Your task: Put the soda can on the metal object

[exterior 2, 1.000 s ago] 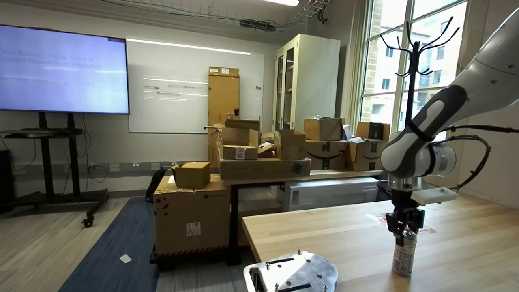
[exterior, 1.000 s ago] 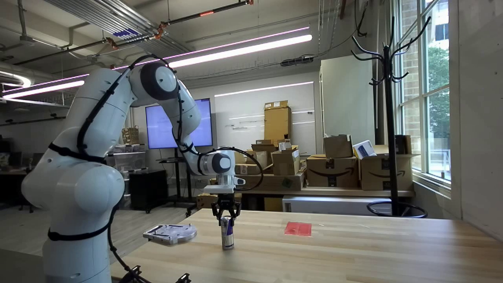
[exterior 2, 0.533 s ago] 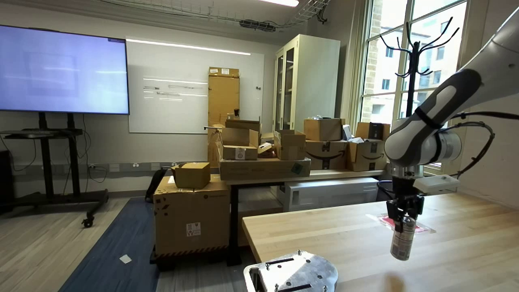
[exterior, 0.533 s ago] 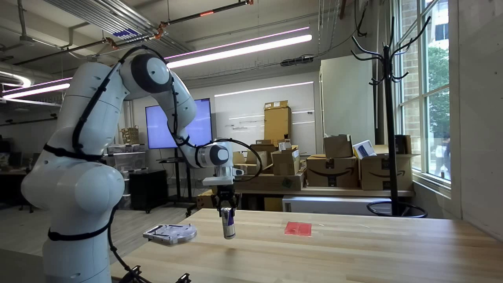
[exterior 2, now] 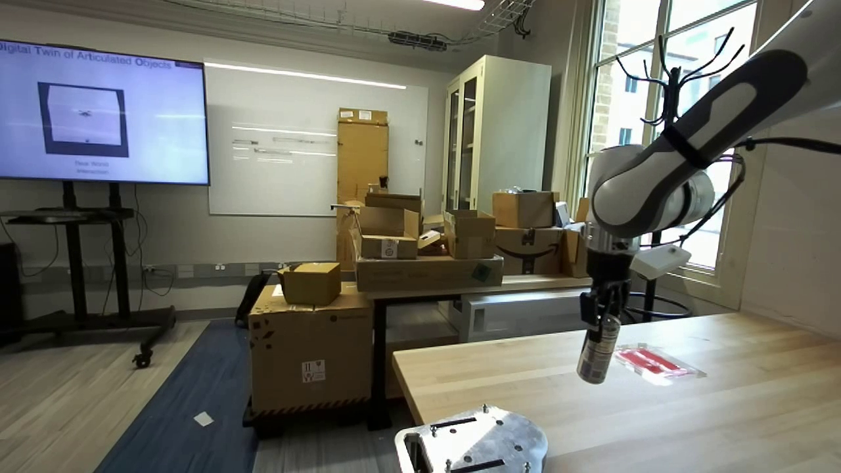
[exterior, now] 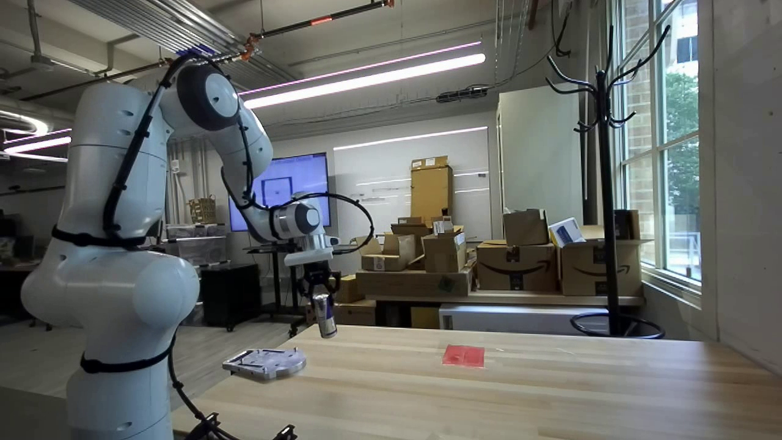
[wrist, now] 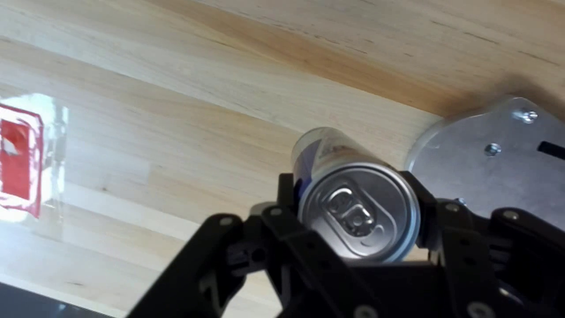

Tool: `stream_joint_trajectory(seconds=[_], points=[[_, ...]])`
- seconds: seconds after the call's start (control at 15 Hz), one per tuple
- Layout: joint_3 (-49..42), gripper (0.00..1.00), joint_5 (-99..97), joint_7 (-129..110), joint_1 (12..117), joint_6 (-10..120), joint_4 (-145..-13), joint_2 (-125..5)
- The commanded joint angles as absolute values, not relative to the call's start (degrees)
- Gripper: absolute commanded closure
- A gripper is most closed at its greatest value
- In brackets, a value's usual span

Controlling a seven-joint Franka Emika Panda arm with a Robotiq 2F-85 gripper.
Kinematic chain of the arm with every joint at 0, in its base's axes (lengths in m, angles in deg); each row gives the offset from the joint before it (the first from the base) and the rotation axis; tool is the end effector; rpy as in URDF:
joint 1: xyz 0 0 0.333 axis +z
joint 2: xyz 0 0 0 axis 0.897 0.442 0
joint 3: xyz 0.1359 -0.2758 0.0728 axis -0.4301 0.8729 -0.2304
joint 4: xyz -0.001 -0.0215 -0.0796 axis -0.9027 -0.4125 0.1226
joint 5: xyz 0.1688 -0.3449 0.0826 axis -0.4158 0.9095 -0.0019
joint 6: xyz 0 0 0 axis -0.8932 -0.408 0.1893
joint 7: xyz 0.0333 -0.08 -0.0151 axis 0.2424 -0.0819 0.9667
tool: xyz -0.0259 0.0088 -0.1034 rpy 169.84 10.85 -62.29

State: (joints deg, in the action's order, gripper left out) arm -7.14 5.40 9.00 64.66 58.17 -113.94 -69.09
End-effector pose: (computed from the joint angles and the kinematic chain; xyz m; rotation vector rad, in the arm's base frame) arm 0.5476 0.0065 0.3211 2.9700 0.5669 0.0620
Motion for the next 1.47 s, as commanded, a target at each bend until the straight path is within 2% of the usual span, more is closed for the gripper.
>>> stream_joint_trajectory(seconds=[0.0,0.73,1.4], points=[[-10.76,0.67,8.80,5.91,68.81,55.23,-111.15,-68.17],[-15.43,0.67,15.94,4.27,77.85,47.42,-99.14,-57.33],[-15.62,0.67,15.24,6.36,79.86,45.49,-89.75,-47.13]])
